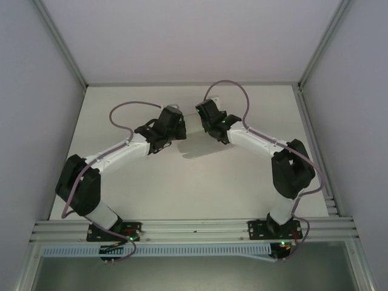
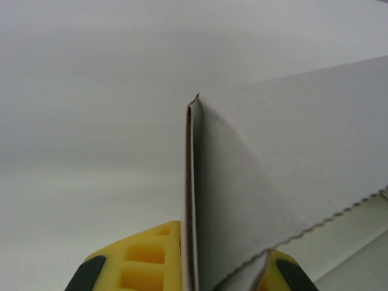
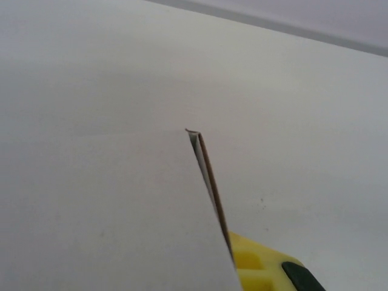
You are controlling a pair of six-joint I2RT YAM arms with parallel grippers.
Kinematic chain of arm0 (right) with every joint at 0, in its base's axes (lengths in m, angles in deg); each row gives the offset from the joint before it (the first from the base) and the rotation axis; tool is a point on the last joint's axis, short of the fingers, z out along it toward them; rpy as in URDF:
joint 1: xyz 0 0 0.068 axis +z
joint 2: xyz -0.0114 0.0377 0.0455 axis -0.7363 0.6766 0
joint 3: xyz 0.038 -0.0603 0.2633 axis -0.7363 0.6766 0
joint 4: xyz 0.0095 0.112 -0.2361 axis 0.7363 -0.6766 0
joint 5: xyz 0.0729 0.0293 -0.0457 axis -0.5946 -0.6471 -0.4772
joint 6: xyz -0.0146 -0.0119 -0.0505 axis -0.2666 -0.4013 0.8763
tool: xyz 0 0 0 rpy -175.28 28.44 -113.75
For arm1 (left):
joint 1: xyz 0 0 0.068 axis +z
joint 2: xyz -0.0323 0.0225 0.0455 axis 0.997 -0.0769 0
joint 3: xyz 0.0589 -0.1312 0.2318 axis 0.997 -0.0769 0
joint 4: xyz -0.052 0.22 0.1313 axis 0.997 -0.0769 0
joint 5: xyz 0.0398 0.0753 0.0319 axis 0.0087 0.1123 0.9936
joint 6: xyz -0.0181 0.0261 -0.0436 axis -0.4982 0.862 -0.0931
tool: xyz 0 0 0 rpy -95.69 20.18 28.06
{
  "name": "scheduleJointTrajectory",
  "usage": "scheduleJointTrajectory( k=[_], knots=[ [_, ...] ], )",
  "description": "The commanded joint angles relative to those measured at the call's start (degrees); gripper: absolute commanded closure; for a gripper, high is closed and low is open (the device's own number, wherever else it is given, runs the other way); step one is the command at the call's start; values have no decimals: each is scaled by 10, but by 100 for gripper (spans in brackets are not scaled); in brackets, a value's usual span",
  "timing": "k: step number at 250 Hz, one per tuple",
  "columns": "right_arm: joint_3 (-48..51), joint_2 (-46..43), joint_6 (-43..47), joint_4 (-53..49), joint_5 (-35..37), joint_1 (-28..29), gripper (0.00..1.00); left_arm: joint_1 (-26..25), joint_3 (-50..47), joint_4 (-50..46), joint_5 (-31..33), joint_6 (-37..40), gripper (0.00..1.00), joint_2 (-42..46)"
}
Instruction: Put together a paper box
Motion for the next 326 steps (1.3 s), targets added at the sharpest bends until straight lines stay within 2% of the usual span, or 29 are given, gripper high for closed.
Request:
scheduleJointTrajectory(
  k=[1, 20, 39, 55, 75, 83, 104, 118, 128, 133, 137, 167, 199, 225, 257, 276, 290, 326],
  knots=[
    [58, 25, 16, -120, 334, -93, 90, 57, 10, -133, 119, -8, 100, 49],
    [116, -20, 67, 15, 194, -92, 77, 55, -2, -85, 60, 16, 100, 56],
    [164, -64, 90, 115, 21, -92, 64, 52, -9, -43, 14, 36, 100, 57],
    [191, -94, 102, 178, -105, -92, 64, 48, -8, -17, -11, 48, 100, 52],
    [212, -124, 97, 228, -239, -89, 57, 47, -6, 7, -35, 62, 100, 40],
    [216, -138, 98, 239, -292, -89, 51, 47, -5, 14, -39, 67, 100, 34],
    [230, -177, 85, 269, -401, -89, 39, 47, 2, 23, -43, 96, 100, 14],
    [238, -206, 67, 280, -444, -89, 30, 48, 15, 15, -43, 119, 100, -2],
    [244, -229, 50, 288, -461, -89, 17, 49, 27, 6, -41, 136, 100, -14],
    [248, -240, 43, 291, -470, -89, 3, 49, 31, 3, -40, 144, 100, -19],
    [251, -249, 38, 293, -479, -89, 0, 49, 35, 0, -39, 153, 100, -23],
    [272, -316, -11, 298, -475, -90, 0, 52, 61, -26, -45, 220, 100, -46],
    [308, -389, -59, 265, -378, -94, 0, 52, 88, -68, -106, 367, 100, -74],
    [329, -446, -59, 190, -309, -99, 0, 43, 121, -133, -104, 498, 100, -109],
    [360, -507, -77, 102, -234, -109, 0, -12, 132, -182, -41, 659, 100, -145],
    [378, -537, -90, 62, -211, -122, 0, -34, 156, -207, -28, 732, 100, -171],
    [393, -554, -101, 48, -215, -137, 0, -43, 186, -223, -19, 773, 100, -195],
    [419, -575, -125, 24, -245, -166, 0, -61, 283, -291, 52, 838, 100, -280]
  ],
)
